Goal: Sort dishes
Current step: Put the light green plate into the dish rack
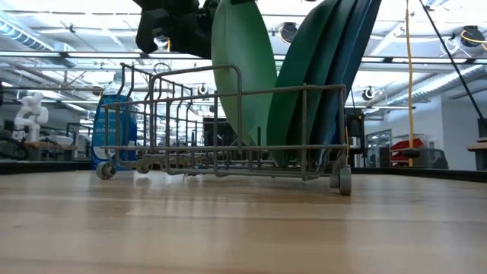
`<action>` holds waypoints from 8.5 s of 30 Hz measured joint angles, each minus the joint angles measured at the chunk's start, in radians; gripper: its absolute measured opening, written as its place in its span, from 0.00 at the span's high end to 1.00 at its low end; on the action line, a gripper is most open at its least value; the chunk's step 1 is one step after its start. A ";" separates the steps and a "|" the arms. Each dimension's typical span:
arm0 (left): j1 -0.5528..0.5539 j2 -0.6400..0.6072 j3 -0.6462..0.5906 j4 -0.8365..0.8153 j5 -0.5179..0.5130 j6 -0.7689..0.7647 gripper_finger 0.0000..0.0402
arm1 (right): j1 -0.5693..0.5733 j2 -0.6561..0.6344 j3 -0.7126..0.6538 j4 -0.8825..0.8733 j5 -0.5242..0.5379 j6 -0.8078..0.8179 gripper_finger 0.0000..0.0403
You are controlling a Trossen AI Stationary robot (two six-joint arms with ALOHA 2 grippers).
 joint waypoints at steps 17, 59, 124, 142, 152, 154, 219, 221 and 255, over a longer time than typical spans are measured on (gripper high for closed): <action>-0.060 -0.047 0.029 -0.007 -0.005 0.018 0.68 | 0.004 0.000 0.000 -0.525 -0.023 0.550 0.58; -0.078 0.039 0.029 0.010 0.029 0.019 0.68 | 0.010 0.000 -0.001 -0.358 0.004 0.344 0.30; -0.106 0.038 0.038 0.069 -0.065 0.023 0.68 | 0.076 -0.004 0.000 -0.032 0.003 -0.632 0.21; -0.106 0.038 0.038 0.064 -0.068 0.021 0.68 | 0.112 -0.004 0.000 -0.005 0.000 -0.705 0.21; -0.106 0.038 0.038 0.067 -0.068 0.022 0.68 | 0.139 -0.004 0.000 0.006 0.000 -0.721 0.21; -0.106 0.038 0.038 0.066 -0.068 0.022 0.68 | 0.140 -0.004 0.000 0.015 0.001 -0.719 0.21; 0.086 -0.320 0.124 -0.137 0.111 -0.346 0.68 | -0.001 -0.570 -0.029 0.374 0.002 -0.859 0.22; 0.086 -0.358 0.124 -0.181 0.111 -0.383 0.68 | 0.001 -0.647 -0.067 0.368 0.001 -0.851 0.22; 0.012 -0.425 0.119 -0.226 0.083 -0.574 0.68 | -0.265 -0.660 0.324 -1.613 -0.826 0.618 0.22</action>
